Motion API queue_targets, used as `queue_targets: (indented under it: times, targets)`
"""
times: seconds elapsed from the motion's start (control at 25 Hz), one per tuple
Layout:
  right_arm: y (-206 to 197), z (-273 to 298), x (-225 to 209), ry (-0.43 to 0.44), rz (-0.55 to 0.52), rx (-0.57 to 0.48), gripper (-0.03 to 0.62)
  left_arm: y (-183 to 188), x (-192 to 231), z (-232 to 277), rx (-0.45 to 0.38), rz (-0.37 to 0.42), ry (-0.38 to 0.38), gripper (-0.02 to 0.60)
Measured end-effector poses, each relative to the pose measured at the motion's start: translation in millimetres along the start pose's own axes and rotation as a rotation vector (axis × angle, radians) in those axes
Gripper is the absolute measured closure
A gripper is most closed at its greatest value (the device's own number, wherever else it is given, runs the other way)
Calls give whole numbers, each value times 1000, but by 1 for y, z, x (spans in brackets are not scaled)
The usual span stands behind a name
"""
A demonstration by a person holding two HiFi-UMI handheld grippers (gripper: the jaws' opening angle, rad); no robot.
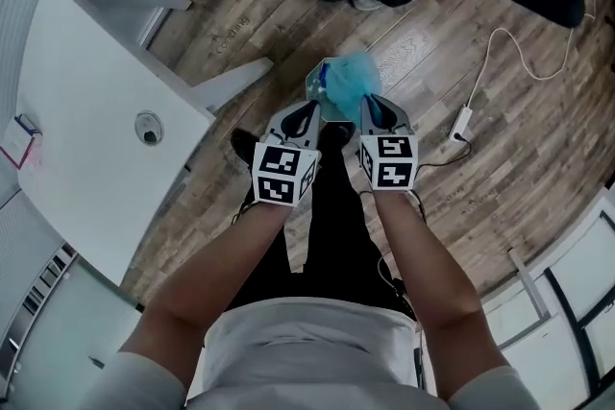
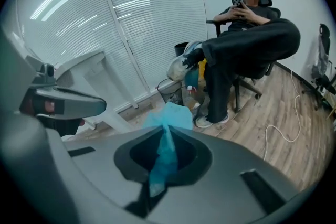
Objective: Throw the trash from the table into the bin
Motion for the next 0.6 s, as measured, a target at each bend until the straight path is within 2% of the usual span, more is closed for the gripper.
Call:
queue_targets:
  times: [0.32,0.6]
  targets:
    - [-75,70,4,37,-4,121,579,-58,32,49,44,-27,-1,577]
    - [-139,131,3,67,19,213,578,-93,75,68,28,-87,52,577]
Point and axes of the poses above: the fingertips, and each gripper's own axes: z forward along the fingers, x to its left, y out of its top, the point moved 5 cm from there along -z, backward along the fingers, and after that the axes turned 9 degrees about -y, right-handed, at the moved point
